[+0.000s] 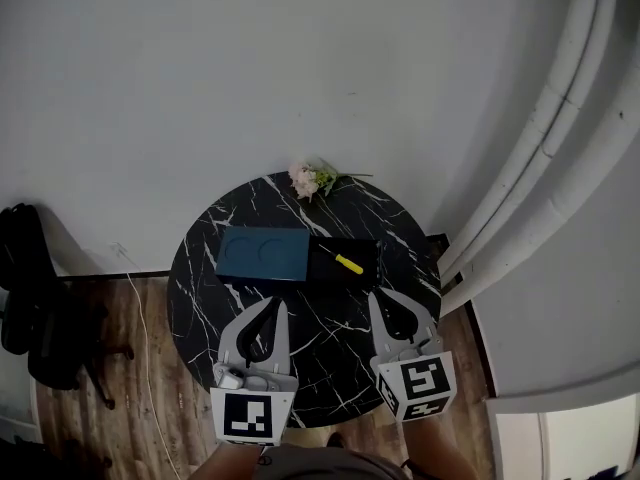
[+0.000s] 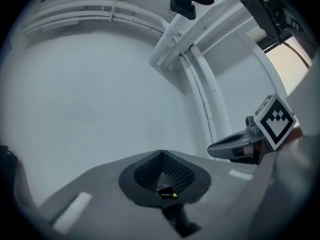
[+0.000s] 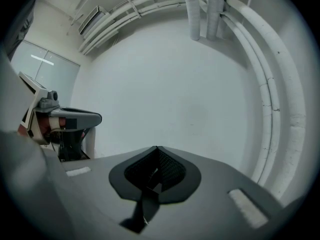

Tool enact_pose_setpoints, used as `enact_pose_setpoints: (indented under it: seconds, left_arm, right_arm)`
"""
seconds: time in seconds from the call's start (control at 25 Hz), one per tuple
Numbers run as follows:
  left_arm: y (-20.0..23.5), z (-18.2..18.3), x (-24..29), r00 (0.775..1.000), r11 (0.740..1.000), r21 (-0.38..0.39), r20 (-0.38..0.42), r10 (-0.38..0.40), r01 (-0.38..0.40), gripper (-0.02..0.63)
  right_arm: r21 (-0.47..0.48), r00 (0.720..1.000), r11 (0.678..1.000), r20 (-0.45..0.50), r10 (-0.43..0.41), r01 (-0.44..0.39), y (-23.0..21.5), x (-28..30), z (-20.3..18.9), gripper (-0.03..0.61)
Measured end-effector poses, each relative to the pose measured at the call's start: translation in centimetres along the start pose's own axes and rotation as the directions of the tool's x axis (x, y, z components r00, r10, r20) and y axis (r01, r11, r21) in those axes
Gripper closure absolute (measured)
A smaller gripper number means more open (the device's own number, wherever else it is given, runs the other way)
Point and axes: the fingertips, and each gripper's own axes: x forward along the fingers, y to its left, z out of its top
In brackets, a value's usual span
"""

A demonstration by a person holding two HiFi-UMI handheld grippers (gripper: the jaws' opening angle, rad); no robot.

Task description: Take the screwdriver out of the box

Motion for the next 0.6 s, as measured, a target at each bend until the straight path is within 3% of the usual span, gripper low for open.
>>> enact_pose_setpoints:
  seconds: [0.28,0.6]
  left_arm:
    - [3.4,-0.6,3.9,1.000,0.998,-0.068,0.007,0.008,-0.007,0.614]
    - [4.1,-0.7,6.5,1.000,0.997,-0.076,-0.018,-0.002,0.000,0.614]
  right_arm:
    - [-0.039,1.000,0.999,-0.026,-0.012,0.011,-1.1,4.5,1.7,0.552]
    - [-0.056,0.998,0.998,-0.056,-0.003,0.000,-2.3,6.7,2.0,0.552]
